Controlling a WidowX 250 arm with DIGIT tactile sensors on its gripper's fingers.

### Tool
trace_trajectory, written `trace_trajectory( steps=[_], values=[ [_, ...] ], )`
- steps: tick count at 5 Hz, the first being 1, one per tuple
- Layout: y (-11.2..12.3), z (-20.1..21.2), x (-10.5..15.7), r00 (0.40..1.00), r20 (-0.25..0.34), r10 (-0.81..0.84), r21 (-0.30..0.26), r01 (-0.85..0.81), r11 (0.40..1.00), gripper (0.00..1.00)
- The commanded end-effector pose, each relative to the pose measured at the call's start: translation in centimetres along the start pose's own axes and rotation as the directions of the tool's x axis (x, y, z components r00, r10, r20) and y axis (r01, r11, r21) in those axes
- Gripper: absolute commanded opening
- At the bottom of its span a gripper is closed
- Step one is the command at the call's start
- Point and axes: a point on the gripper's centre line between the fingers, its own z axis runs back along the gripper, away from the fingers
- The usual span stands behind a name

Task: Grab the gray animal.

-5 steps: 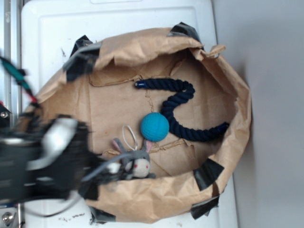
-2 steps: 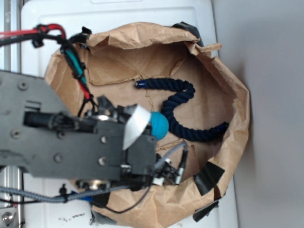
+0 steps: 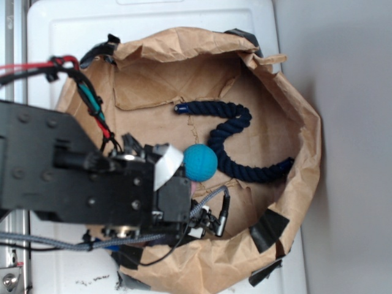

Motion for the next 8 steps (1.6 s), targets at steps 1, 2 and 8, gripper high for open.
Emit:
trace_trajectory(
  steps=[1, 2, 8],
  values=[
    [-2.3, -1.3, -1.4, 0.999, 0.016, 0.042, -0.093, -0.041, 0.995, 1.00],
    [-3.7, -1.7, -1.7, 0.997, 0.039, 0.068, -0.099, -0.064, 0.993, 1.00],
    [-1.9, 9.5, 8.9, 0.987, 0.153, 0.057, -0.081, -0.045, 0.996, 0.00]
  ],
)
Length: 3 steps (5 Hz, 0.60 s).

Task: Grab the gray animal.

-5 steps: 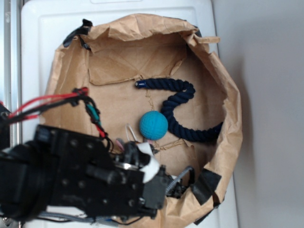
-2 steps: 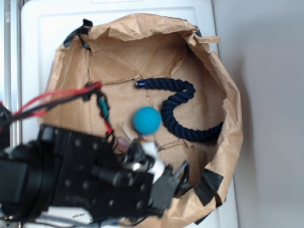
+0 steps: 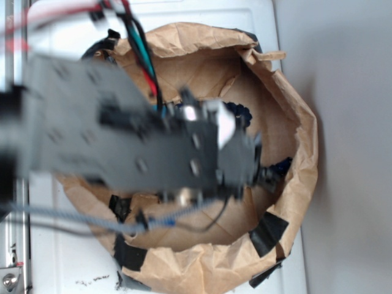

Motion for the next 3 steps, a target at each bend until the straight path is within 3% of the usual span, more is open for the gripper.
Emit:
trace_trajectory(
  steps=[1, 2, 3],
  values=[
    [1.7, 5.2, 5.3, 0.996, -0.011, -0.085, 0.004, 0.085, 0.996, 0.00],
    [3.0, 6.3, 5.0, 0.978, -0.018, -0.208, 0.025, 0.209, 0.978, 0.00],
    [3.0, 6.3, 5.0, 0.978, -0.018, -0.208, 0.025, 0.209, 0.978, 1.00]
  ],
)
